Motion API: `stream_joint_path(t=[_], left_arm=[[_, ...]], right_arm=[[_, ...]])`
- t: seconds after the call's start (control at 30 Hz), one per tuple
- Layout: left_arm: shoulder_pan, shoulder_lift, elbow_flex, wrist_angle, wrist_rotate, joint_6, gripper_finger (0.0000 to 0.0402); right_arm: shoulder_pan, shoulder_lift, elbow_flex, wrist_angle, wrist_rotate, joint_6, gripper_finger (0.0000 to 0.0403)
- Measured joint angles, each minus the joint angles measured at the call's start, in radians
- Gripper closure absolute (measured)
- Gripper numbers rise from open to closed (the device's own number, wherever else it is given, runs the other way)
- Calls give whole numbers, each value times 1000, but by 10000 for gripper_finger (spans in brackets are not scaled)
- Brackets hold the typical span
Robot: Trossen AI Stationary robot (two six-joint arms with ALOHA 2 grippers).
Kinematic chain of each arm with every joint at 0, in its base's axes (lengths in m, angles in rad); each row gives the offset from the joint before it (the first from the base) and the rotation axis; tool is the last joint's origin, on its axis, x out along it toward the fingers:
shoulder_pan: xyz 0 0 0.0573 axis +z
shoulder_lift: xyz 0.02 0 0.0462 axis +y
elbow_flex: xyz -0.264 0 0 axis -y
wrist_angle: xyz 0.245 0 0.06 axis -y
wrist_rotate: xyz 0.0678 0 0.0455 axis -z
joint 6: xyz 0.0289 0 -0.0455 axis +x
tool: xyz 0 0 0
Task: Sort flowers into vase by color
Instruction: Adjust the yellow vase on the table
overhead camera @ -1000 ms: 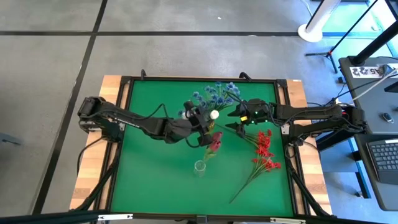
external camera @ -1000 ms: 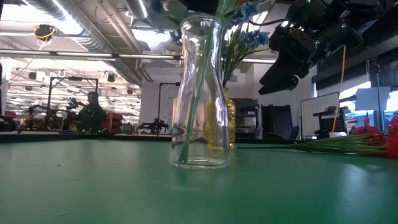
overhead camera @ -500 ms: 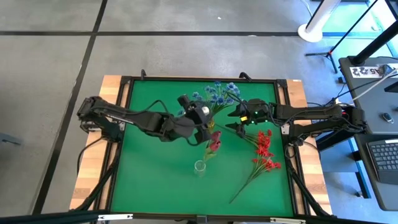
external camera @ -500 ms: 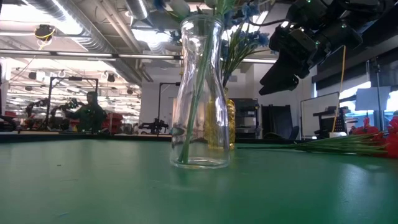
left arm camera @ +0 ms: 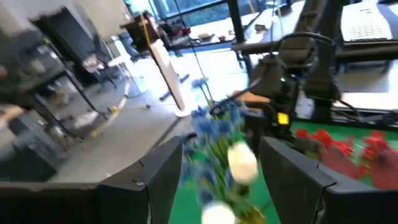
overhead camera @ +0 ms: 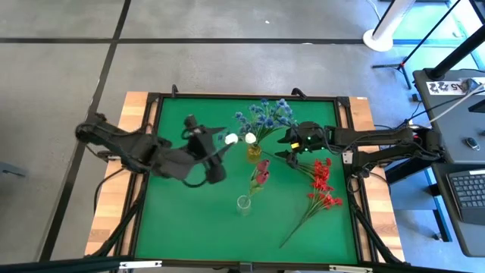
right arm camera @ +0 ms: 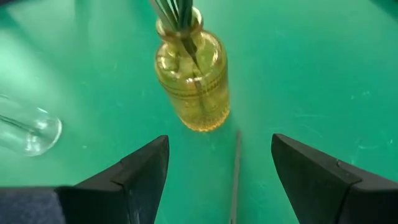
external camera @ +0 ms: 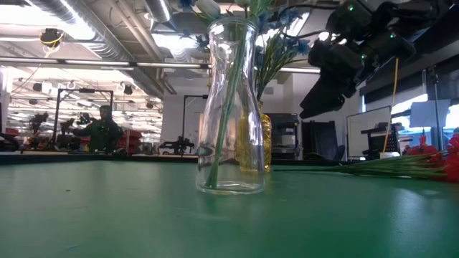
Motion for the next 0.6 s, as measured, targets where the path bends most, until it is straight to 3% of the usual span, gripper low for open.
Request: stream_joint_path(t=[0.27, 0.43, 0.6], left_arm=[[-10, -246, -431, 53, 57, -305, 191], [-18, -396, -733, 313, 111, -355, 191], [-14, -489, -953, 589, 194, -347, 191]], right_arm=[[36, 133, -7, 185, 36, -17, 120], [93, 194, -77, 414, 86, -45, 120], [128, 195, -172, 613, 191, -34, 120]])
